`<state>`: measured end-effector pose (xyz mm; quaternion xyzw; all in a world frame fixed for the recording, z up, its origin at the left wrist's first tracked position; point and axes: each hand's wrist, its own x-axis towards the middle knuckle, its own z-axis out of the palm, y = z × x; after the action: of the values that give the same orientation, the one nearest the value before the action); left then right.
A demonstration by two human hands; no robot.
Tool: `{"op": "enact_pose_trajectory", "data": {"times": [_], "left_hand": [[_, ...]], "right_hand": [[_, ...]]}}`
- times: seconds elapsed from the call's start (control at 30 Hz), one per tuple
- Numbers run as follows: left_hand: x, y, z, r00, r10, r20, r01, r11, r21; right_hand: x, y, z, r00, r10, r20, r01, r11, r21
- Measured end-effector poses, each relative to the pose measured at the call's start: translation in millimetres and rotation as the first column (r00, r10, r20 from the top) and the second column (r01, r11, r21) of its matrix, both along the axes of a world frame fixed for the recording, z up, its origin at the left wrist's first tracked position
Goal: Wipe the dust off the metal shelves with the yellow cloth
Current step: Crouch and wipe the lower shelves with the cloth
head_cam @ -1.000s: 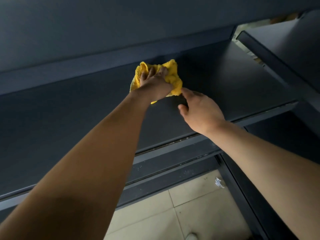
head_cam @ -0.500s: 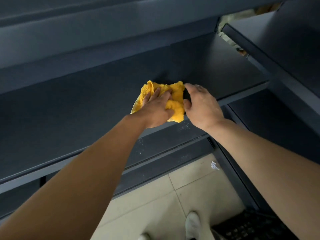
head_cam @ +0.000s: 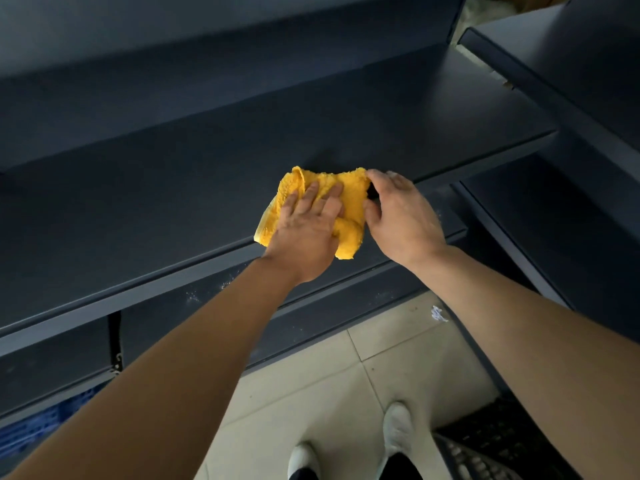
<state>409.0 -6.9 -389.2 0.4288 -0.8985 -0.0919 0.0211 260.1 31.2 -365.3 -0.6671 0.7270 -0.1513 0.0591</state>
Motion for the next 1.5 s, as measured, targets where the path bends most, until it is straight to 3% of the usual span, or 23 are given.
{"op": "enact_pose_trajectory", "data": {"times": [0.13, 0.27, 0.4, 0.67, 0.87, 1.1, 1.2, 1.27, 1.37, 1.5], "left_hand": [[15.3, 7.9, -8.3, 0.999, 0.025, 0.043, -0.019, 0.991, -0.133], [26.6, 24.9, -33.6, 0.989, 0.016, 0.146, 0.043, 0.917, -0.396], [43.9, 48.7, -85.0, 0.963, -0.190, 0.192, 0.264, 0.819, -0.509], [13.9, 24.6, -145.5, 0.968, -0.128, 0.217, 0.183, 0.949, -0.256], [-25.6, -23.7, -200.1, 0.972, -0.199, 0.126, 0.217, 0.966, -0.144], [-67.6, -70.4, -252.4, 0.988, -0.150, 0.044, 0.156, 0.960, -0.232], [-73.6, -87.0, -270.2, 0.973, -0.225, 0.045, 0.229, 0.964, -0.136], [-65.3, -90.3, -275.8, 0.973, -0.231, -0.018, 0.230, 0.972, -0.037], [-50.5, -89.7, -283.0, 0.978, -0.171, -0.117, 0.167, 0.985, -0.050], [-41.4, -92.7, -287.1, 0.992, -0.021, -0.126, 0.020, 1.000, -0.008]], "right_hand": [[0.2, 8.8, -11.3, 0.999, 0.017, -0.038, -0.018, 0.999, -0.041], [-4.3, 21.0, -30.1, 0.983, 0.082, -0.165, -0.112, 0.977, -0.184], [-14.1, 28.8, -56.7, 0.975, 0.135, -0.179, -0.157, 0.980, -0.118], [-31.6, 17.2, -128.2, 0.972, 0.193, -0.136, -0.172, 0.973, 0.154], [-51.7, -10.0, -189.8, 0.984, 0.138, -0.115, -0.120, 0.981, 0.155], [-79.4, -48.2, -251.2, 0.996, 0.037, -0.077, -0.035, 0.999, 0.032], [-86.0, -62.9, -275.3, 0.997, 0.030, -0.078, -0.031, 0.999, -0.014], [-84.9, -72.1, -291.7, 0.998, 0.058, -0.026, -0.058, 0.998, 0.010], [-75.8, -86.2, -312.8, 0.988, 0.140, 0.062, -0.146, 0.983, 0.113], [-61.9, -105.8, -319.3, 0.978, 0.207, -0.001, -0.202, 0.955, 0.215]]}}
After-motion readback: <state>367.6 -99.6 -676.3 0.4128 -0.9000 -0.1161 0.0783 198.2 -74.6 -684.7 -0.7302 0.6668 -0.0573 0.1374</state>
